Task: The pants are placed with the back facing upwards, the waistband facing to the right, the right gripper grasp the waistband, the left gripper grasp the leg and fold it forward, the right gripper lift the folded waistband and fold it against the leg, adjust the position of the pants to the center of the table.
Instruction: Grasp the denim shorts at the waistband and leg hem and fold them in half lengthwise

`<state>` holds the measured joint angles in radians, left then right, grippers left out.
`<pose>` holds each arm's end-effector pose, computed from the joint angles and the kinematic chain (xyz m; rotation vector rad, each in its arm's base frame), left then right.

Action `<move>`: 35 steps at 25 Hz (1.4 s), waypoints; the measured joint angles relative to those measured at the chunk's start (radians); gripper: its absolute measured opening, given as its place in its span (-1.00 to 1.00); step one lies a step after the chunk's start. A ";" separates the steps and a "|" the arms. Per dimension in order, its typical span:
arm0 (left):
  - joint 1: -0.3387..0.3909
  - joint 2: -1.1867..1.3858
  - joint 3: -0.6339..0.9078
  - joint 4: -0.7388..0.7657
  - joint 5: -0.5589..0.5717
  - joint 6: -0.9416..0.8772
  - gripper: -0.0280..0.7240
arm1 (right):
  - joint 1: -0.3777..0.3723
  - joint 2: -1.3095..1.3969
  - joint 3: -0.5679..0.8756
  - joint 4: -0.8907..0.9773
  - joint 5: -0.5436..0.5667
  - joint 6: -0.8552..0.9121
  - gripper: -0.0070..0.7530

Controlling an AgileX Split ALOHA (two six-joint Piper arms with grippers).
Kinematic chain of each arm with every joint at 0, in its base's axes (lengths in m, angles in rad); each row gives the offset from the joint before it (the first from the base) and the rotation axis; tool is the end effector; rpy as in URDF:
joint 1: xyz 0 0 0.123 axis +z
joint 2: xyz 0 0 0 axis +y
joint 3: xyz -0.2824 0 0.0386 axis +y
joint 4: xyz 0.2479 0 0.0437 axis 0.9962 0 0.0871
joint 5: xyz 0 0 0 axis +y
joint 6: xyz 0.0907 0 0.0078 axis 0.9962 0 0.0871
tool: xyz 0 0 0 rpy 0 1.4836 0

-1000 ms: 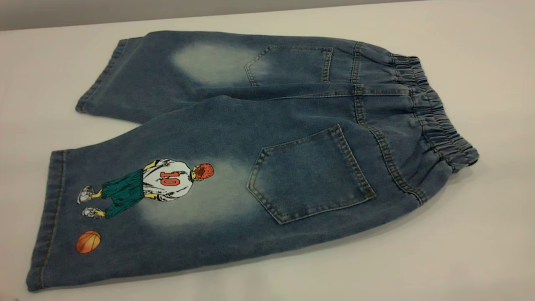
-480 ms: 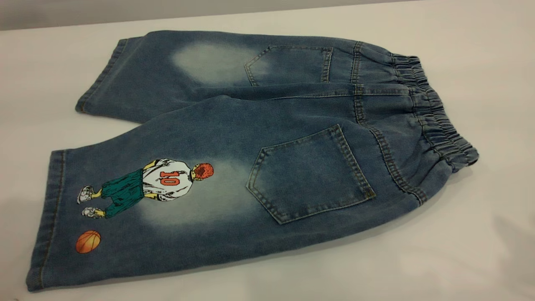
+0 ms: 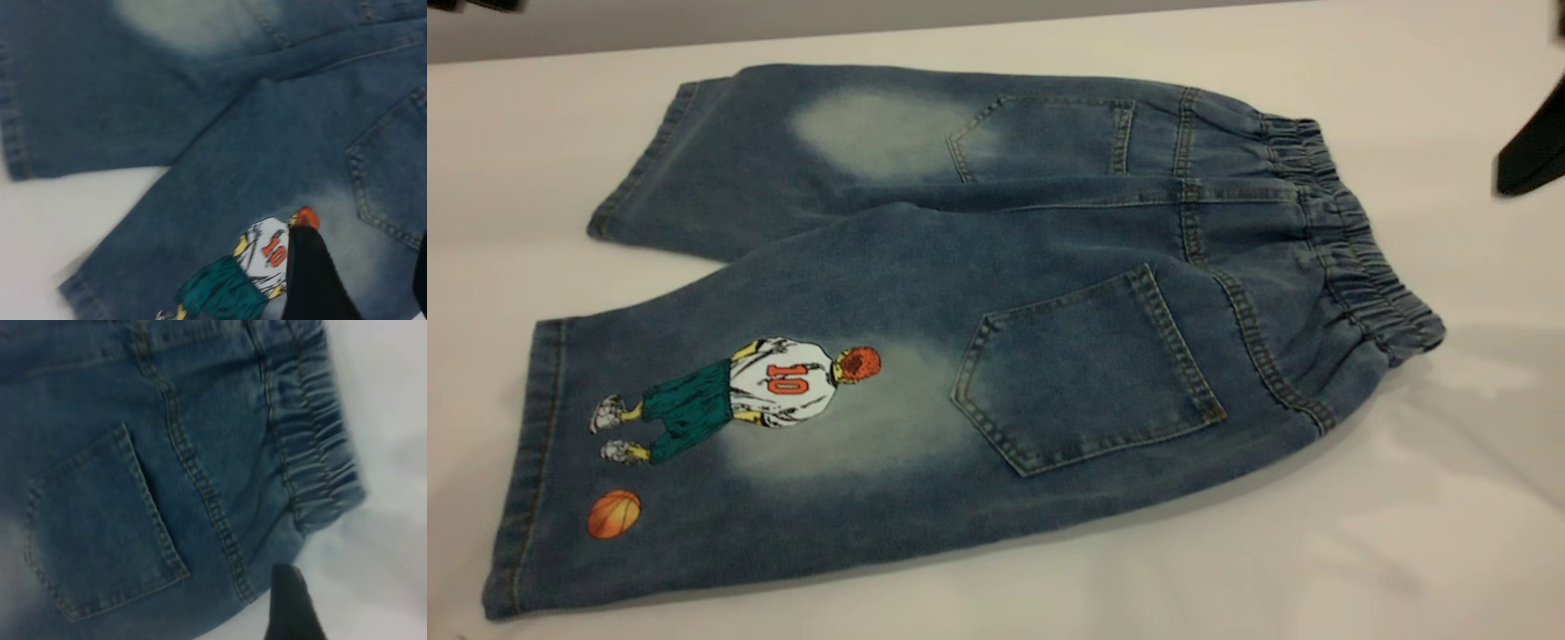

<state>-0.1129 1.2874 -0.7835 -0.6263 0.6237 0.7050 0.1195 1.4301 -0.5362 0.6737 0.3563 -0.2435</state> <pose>0.2412 -0.0588 0.2542 0.4942 2.4311 -0.4124 0.2250 0.0470 0.1633 0.3032 2.6801 0.4565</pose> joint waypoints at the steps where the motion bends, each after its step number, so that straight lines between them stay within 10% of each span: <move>1: -0.013 0.006 0.000 -0.011 -0.006 0.020 -0.01 | -0.001 0.039 -0.006 0.050 -0.003 -0.052 -0.01; 20: -0.061 0.009 -0.009 -0.036 -0.036 0.048 -0.01 | -0.319 0.416 -0.092 0.665 0.356 -0.743 -0.01; 35: -0.061 0.009 -0.009 -0.036 -0.034 0.048 -0.01 | -0.321 0.667 -0.141 0.764 0.400 -0.830 -0.01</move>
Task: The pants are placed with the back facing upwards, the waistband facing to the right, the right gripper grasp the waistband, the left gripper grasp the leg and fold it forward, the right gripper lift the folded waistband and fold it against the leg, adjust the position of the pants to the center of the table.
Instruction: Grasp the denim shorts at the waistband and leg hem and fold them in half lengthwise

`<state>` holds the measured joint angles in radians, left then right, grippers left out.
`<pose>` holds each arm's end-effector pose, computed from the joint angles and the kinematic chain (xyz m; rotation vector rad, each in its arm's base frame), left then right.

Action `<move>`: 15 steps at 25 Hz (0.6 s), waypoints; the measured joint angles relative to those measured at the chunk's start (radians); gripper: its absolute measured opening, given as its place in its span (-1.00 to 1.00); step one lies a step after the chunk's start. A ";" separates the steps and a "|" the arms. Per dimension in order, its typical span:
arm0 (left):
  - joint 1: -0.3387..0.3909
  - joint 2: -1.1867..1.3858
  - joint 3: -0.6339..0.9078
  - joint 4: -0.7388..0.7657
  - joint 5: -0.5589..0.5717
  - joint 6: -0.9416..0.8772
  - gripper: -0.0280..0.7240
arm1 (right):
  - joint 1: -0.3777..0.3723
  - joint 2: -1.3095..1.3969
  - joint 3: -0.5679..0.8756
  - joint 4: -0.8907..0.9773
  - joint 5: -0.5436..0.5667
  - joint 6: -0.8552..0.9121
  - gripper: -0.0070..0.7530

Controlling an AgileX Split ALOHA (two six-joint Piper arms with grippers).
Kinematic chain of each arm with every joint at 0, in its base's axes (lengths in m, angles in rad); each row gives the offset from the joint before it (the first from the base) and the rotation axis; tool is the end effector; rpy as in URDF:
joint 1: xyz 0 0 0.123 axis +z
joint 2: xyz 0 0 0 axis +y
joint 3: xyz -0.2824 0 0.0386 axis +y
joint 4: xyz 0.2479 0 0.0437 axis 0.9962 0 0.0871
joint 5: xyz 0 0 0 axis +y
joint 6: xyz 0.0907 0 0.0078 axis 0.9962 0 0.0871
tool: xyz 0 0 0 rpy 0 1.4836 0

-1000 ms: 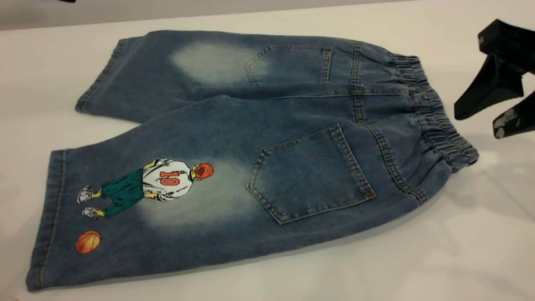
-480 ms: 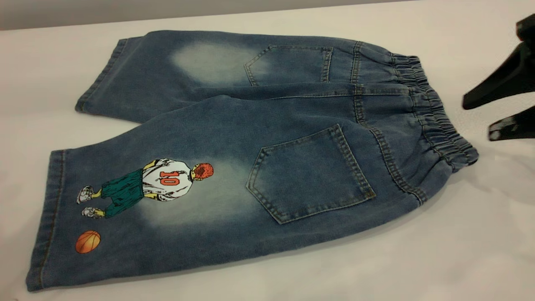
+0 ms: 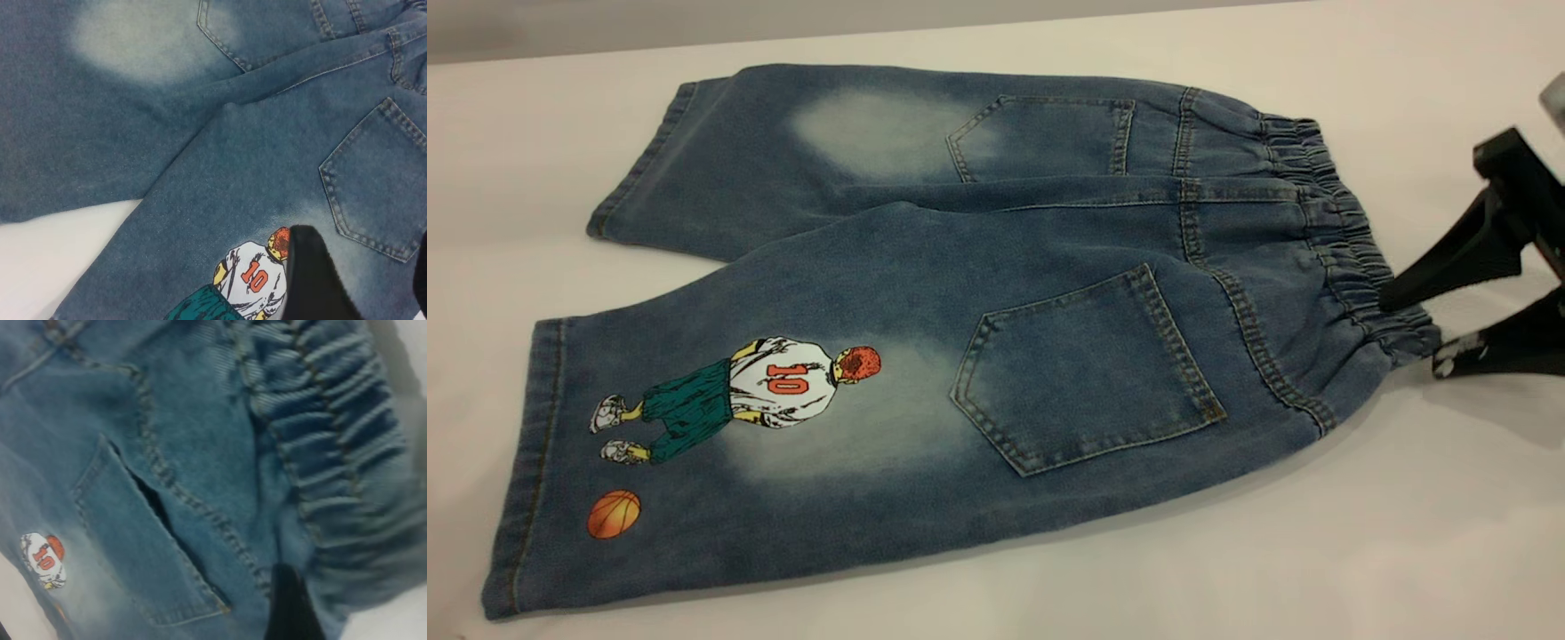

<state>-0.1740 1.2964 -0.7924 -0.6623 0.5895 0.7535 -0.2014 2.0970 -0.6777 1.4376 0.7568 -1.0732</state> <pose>0.2425 -0.0743 0.2567 0.5750 2.3769 -0.4283 0.2705 0.0081 0.0432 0.6691 2.7826 1.1312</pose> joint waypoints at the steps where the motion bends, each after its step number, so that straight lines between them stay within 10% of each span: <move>1: 0.000 0.000 0.000 0.000 0.000 0.000 -0.01 | 0.000 0.003 0.000 0.000 -0.003 0.000 -0.01; 15: 0.000 0.000 0.000 0.000 0.000 0.000 -0.01 | 0.001 0.101 -0.087 0.025 0.089 -0.020 -0.01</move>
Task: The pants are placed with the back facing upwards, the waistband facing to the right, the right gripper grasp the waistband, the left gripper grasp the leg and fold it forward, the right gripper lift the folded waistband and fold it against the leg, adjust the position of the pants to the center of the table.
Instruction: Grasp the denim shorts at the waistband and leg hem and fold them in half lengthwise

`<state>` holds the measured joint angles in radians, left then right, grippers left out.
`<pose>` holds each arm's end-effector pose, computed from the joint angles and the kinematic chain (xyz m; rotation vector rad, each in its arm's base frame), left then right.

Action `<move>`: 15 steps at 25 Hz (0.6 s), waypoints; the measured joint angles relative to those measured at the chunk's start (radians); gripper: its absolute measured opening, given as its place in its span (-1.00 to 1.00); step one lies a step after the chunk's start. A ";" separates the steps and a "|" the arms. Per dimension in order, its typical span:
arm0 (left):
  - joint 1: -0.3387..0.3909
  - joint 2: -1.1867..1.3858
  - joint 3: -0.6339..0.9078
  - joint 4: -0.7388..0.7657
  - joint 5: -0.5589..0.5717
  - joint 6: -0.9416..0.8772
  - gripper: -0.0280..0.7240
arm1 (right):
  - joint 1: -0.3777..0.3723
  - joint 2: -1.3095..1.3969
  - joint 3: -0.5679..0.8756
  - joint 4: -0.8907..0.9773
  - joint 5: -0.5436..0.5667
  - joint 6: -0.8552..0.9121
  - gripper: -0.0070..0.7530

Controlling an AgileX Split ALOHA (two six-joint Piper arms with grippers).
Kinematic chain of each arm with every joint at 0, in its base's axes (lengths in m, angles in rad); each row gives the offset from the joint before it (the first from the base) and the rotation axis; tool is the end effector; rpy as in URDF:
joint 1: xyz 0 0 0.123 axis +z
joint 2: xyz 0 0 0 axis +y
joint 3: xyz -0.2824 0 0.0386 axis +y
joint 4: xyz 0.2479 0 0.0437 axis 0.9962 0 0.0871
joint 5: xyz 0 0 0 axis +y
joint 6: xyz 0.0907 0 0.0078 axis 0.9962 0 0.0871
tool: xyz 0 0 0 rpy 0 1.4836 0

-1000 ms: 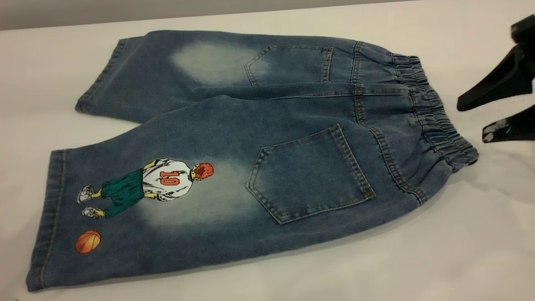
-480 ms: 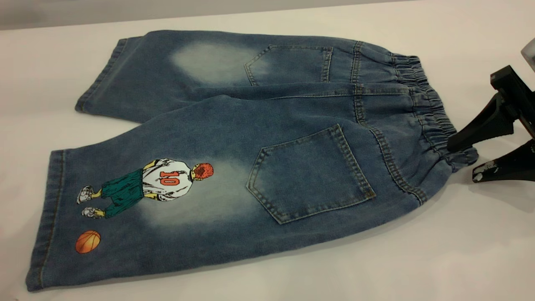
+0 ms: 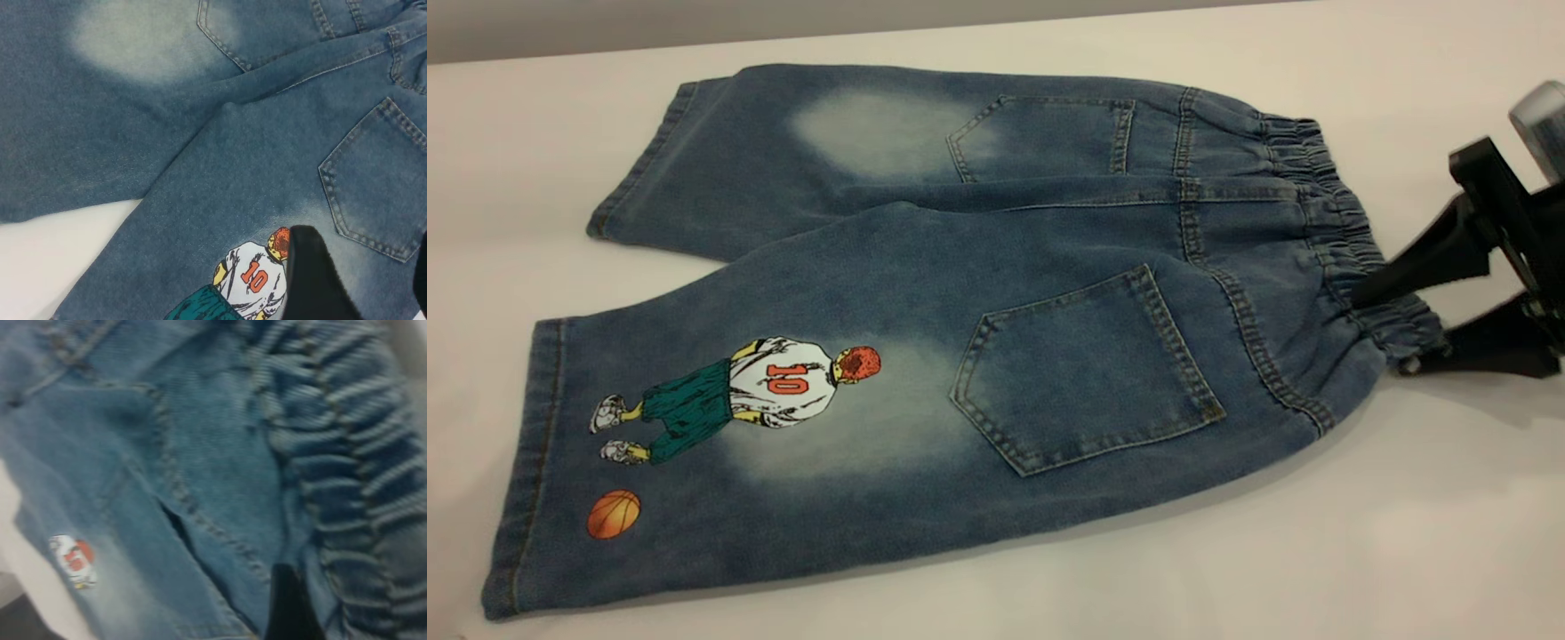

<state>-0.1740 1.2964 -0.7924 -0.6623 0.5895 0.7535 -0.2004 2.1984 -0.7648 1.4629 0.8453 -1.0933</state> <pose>0.2425 -0.0743 0.2567 0.5750 2.3769 -0.4283 0.2884 0.0106 0.0289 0.6573 2.7461 1.2649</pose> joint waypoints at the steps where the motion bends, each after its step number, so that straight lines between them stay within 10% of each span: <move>1: 0.000 0.000 0.000 0.000 0.000 0.000 -0.01 | 0.000 0.001 -0.008 0.000 0.008 0.000 -0.01; 15: 0.000 0.001 0.001 0.008 0.008 0.000 -0.01 | 0.000 0.024 -0.012 0.056 -0.023 -0.038 -0.21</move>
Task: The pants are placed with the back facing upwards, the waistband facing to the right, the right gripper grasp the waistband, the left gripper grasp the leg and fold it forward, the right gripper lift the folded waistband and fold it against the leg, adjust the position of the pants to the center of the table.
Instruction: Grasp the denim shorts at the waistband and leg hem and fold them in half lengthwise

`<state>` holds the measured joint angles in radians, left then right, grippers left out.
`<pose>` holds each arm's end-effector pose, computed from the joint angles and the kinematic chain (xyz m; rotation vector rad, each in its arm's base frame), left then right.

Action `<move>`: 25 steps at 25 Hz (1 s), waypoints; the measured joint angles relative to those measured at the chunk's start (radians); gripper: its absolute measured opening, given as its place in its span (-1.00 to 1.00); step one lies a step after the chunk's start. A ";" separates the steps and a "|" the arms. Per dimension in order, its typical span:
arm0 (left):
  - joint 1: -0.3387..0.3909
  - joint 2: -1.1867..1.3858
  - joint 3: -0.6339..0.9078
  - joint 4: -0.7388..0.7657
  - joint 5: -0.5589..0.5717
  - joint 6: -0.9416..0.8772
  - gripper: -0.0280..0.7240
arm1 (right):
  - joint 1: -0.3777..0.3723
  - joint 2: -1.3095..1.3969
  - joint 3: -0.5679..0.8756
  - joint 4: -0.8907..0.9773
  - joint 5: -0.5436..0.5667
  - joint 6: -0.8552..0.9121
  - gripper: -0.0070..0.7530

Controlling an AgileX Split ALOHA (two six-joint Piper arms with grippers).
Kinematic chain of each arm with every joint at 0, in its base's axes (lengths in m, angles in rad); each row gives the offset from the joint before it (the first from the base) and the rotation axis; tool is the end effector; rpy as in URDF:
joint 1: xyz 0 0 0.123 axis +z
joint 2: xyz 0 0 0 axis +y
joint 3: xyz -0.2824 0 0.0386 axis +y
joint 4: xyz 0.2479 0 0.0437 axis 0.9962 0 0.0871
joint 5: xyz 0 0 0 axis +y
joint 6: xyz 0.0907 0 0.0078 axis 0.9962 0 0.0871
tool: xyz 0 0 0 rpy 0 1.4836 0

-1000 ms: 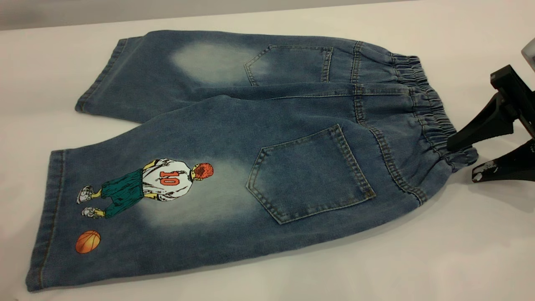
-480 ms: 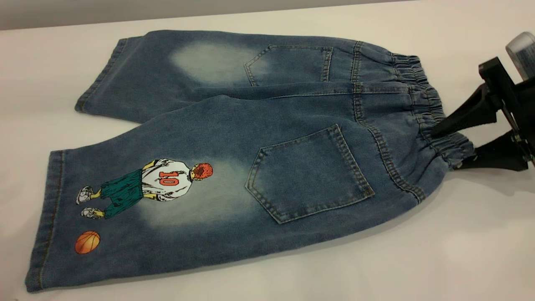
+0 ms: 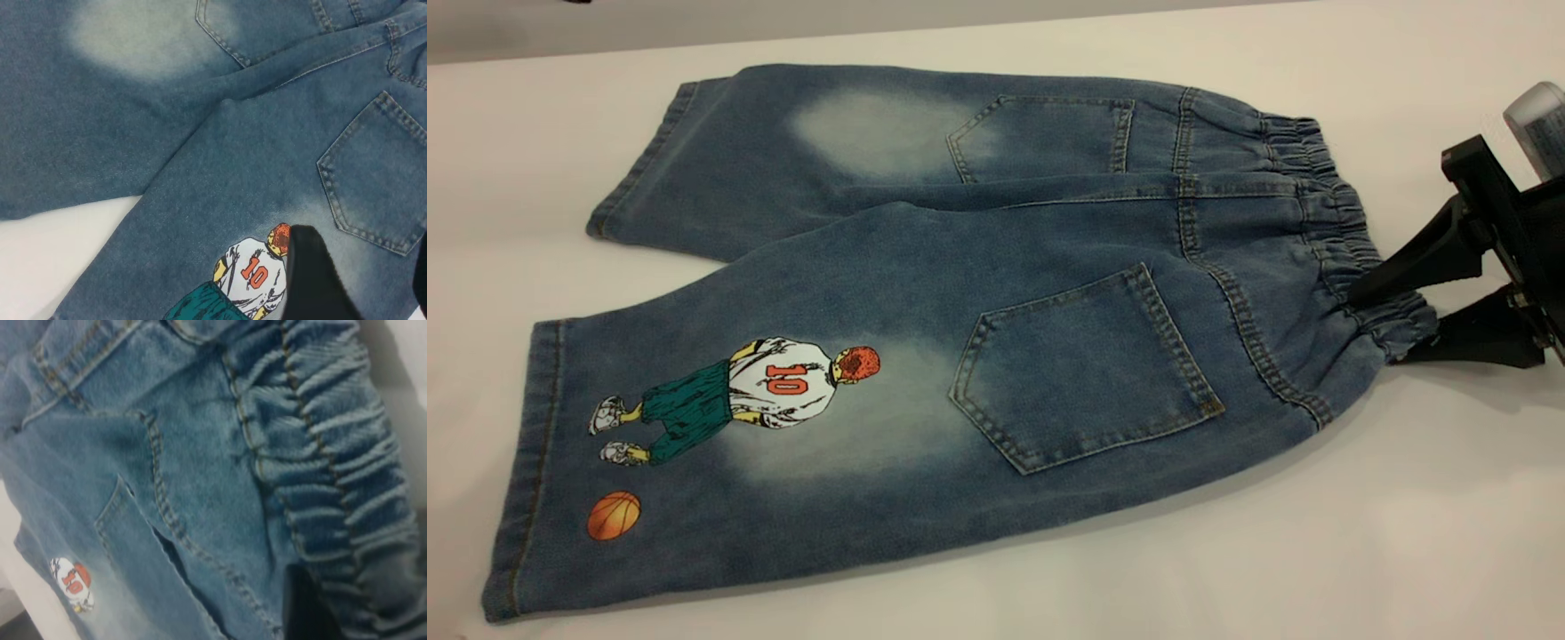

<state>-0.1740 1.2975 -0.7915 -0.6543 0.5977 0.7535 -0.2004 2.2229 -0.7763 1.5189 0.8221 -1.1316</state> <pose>0.2419 -0.0742 0.2556 0.5869 2.3848 -0.4269 0.2933 0.0085 0.0222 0.6880 2.7193 1.2332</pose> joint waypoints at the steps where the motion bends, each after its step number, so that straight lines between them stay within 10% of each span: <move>1: 0.000 0.003 0.000 0.004 0.004 0.000 -0.01 | 0.000 0.000 0.000 0.010 0.000 -0.010 -0.27; 8: 0.000 0.090 0.048 0.156 0.075 0.000 -0.01 | 0.000 0.001 0.000 0.054 0.060 -0.078 -0.88; 25: -0.087 0.264 0.340 0.362 -0.064 0.048 -0.01 | 0.000 0.001 0.000 0.141 0.150 -0.133 -0.90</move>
<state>-0.2610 1.5618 -0.4514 -0.2920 0.5333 0.8012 -0.2004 2.2236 -0.7763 1.6603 0.9717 -1.2648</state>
